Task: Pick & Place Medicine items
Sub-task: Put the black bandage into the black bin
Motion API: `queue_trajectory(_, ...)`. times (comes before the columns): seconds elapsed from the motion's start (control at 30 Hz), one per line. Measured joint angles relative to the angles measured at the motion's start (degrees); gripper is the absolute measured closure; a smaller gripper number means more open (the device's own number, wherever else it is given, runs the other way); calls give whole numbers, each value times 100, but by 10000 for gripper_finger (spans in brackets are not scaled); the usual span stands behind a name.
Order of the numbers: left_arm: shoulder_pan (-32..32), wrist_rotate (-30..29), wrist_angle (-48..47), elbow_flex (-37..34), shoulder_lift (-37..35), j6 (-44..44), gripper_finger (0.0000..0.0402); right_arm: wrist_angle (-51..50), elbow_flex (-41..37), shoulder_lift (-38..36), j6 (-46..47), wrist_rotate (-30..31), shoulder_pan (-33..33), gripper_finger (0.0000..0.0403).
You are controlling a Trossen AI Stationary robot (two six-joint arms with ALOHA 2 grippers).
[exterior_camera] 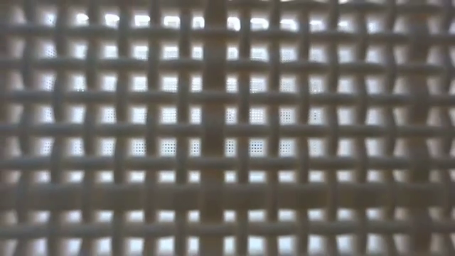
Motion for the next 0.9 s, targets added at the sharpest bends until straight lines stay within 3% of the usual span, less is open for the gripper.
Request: queue_trajectory(0.9, 0, -2, 0, 1, 33, 0, 9, 237, 4, 429, 336, 166, 0, 106)
